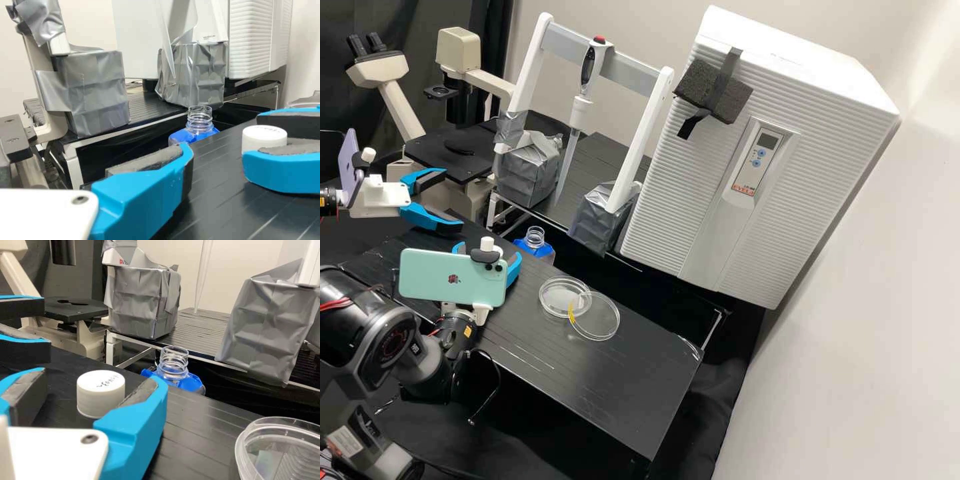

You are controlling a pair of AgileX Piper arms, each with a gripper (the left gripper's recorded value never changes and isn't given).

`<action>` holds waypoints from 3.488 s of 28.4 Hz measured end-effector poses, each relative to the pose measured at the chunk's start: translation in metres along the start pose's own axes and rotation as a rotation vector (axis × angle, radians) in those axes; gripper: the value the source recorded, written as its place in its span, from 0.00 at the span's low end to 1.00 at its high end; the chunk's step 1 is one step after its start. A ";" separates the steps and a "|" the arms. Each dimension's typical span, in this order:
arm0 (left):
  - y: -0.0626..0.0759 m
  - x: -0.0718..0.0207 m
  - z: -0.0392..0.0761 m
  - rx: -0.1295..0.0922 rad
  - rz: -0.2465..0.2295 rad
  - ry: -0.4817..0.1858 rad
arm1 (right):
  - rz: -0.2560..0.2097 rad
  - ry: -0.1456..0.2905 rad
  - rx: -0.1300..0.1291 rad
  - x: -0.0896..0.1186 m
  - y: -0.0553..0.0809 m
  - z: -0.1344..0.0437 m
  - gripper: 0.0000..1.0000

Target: Close the bottle

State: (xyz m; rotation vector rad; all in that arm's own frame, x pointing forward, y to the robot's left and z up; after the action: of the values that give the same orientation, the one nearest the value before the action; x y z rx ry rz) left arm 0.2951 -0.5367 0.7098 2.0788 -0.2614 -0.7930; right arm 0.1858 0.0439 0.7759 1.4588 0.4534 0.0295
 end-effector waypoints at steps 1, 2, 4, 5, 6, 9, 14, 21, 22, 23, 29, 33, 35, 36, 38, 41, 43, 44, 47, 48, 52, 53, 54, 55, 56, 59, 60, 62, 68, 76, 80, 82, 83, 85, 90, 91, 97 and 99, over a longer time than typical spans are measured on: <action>0.000 0.0000 0.000 0.000 0.000 0.000 | 0.000 0.000 0.000 0.000 0.000 0.000 0.00; 0.000 0.0000 0.000 0.000 0.000 0.000 | 0.000 0.000 0.000 0.000 0.000 0.000 0.00; 0.000 0.0000 0.000 0.000 0.000 0.000 | 0.000 0.000 0.000 0.000 0.000 0.000 0.00; 0.000 0.0000 0.000 0.000 0.000 0.000 | 0.000 0.000 0.000 0.000 0.000 0.000 0.00; 0.000 0.0000 0.000 0.000 0.000 0.000 | 0.000 0.000 0.000 0.000 0.000 0.000 0.00; 0.000 0.0000 0.000 0.000 0.000 0.000 | 0.000 0.000 0.000 0.000 0.000 0.000 0.00; 0.000 0.0000 0.000 0.000 0.000 0.000 | 0.000 0.000 0.000 0.000 0.000 0.000 0.00; 0.000 0.0000 0.000 0.000 0.000 0.000 | 0.002 -0.003 0.000 0.000 0.000 0.001 0.00; 0.000 0.0000 0.000 0.000 0.000 0.000 | 0.003 -0.004 0.000 0.000 0.001 0.001 0.00; 0.000 0.0000 0.000 0.000 0.000 0.000 | 0.006 -0.007 0.000 0.000 0.001 0.001 0.00; 0.000 0.0000 0.000 0.000 -0.002 0.001 | 0.013 -0.014 -0.001 -0.001 0.003 0.003 0.00; -0.002 0.0000 -0.001 0.000 -0.018 0.007 | 0.013 -0.004 -0.007 -0.001 0.003 0.001 0.00; -0.002 0.0000 -0.001 0.000 -0.021 0.008 | 0.016 0.000 -0.011 -0.001 0.004 0.000 0.00; -0.002 0.0000 -0.001 0.000 -0.021 0.008 | 0.021 0.004 -0.014 0.000 0.005 0.000 0.00; -0.002 0.0000 -0.001 0.000 -0.021 0.008 | 0.039 0.019 -0.025 0.004 0.011 -0.003 0.00; -0.002 0.0000 -0.001 0.000 -0.021 0.008 | 0.064 0.044 -0.038 0.010 0.018 -0.007 0.00; -0.002 0.0000 -0.001 0.000 -0.021 0.008 | 0.082 0.062 -0.037 0.018 0.023 -0.011 0.00; -0.002 0.0000 -0.001 0.000 -0.021 0.008 | 0.085 0.068 -0.037 0.022 0.024 -0.012 0.00; -0.002 0.0000 -0.001 -0.004 -0.018 0.015 | 0.101 0.072 -0.048 0.034 0.028 -0.014 0.00; -0.002 0.0000 -0.001 -0.005 -0.017 0.016 | 0.100 0.073 -0.050 0.038 0.029 -0.014 0.00; -0.003 -0.0018 -0.003 -0.017 -0.020 0.033 | 0.109 0.054 -0.059 0.053 0.033 -0.014 0.00; -0.004 -0.0028 -0.003 -0.021 -0.023 0.038 | 0.108 0.047 -0.059 0.056 0.034 -0.013 0.00; -0.004 -0.0029 -0.003 -0.022 -0.023 0.040 | 0.113 0.045 -0.062 0.058 0.035 -0.013 0.00; -0.005 -0.0033 -0.003 -0.022 -0.025 0.039 | 0.114 0.043 -0.064 0.061 0.036 -0.013 0.00; -0.006 -0.0041 -0.003 -0.024 -0.029 0.040 | 0.119 0.046 -0.070 0.065 0.037 -0.013 0.00; -0.006 -0.0043 -0.003 -0.024 -0.029 0.040 | 0.121 0.043 -0.071 0.070 0.039 -0.012 0.00; -0.006 -0.0043 -0.003 -0.024 -0.029 0.040 | 0.123 0.041 -0.070 0.071 0.040 -0.012 0.00; -0.006 -0.0043 -0.003 -0.024 -0.029 0.040 | 0.117 0.031 -0.069 0.073 0.040 -0.011 0.00; -0.006 -0.0043 -0.003 -0.026 -0.028 0.043 | 0.104 0.011 -0.062 0.076 0.037 -0.006 0.00; -0.005 -0.0023 -0.005 -0.029 -0.036 0.059 | 0.080 -0.020 -0.056 0.082 0.032 0.002 0.00; -0.005 -0.0023 -0.005 -0.029 -0.035 0.059 | 0.082 -0.033 -0.054 0.083 0.032 0.003 0.00; -0.005 -0.0023 -0.005 -0.029 -0.035 0.059 | 0.087 -0.031 -0.058 0.084 0.033 0.003 0.00; -0.005 -0.0023 -0.005 -0.029 -0.035 0.059 | 0.089 -0.032 -0.059 0.084 0.034 0.003 0.00; -0.005 -0.0023 -0.005 -0.029 -0.035 0.059 | 0.090 -0.034 -0.059 0.084 0.034 0.004 0.00; -0.005 -0.0023 -0.005 -0.029 -0.035 0.059 | 0.095 -0.041 -0.058 0.084 0.035 0.005 0.00; -0.005 -0.0023 -0.005 -0.029 -0.035 0.059 | 0.092 -0.043 -0.060 0.085 0.034 0.006 0.00; -0.005 -0.0020 -0.005 -0.029 -0.035 0.060 | 0.108 -0.059 -0.071 0.087 0.039 0.011 0.00; -0.005 -0.0020 -0.005 -0.029 -0.035 0.060 | 0.113 -0.064 -0.068 0.087 0.039 0.012 0.00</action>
State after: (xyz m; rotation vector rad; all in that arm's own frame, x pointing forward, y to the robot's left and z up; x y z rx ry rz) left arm 0.2962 -0.5296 0.7091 2.0812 -0.1804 -0.7501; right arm 0.2790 0.0633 0.7900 1.4126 0.3151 0.0876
